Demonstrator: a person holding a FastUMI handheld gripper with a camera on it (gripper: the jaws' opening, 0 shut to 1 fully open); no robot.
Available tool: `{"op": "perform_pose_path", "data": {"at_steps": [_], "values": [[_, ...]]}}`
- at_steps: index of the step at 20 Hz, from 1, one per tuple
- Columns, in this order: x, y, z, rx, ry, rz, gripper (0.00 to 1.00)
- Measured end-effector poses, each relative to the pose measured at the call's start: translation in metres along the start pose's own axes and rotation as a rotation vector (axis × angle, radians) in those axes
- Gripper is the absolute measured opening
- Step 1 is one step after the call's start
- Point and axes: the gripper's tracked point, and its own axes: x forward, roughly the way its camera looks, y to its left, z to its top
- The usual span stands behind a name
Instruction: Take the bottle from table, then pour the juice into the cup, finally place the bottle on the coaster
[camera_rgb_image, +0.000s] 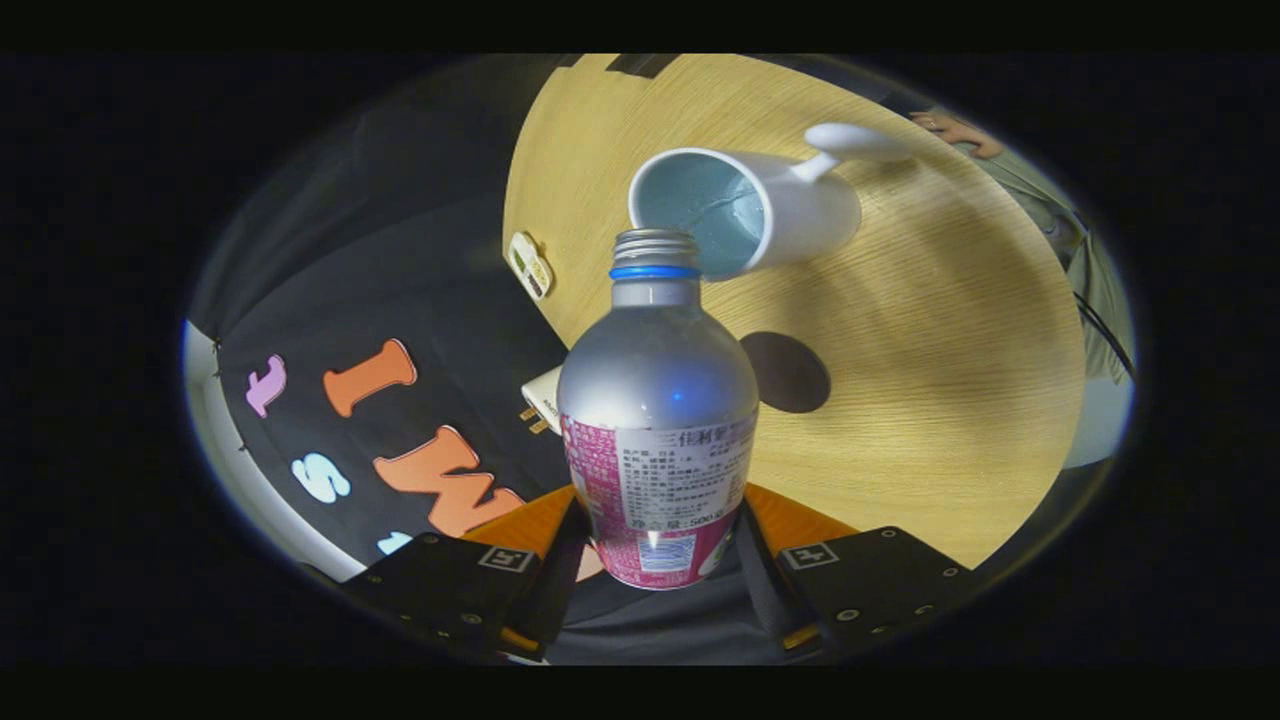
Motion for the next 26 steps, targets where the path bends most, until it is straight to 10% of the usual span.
{"op": "perform_pose_path", "data": {"at_steps": [26], "values": [[0.007, 0.004, 0.009, 0.124, -0.012, -0.014, 0.74]]}}
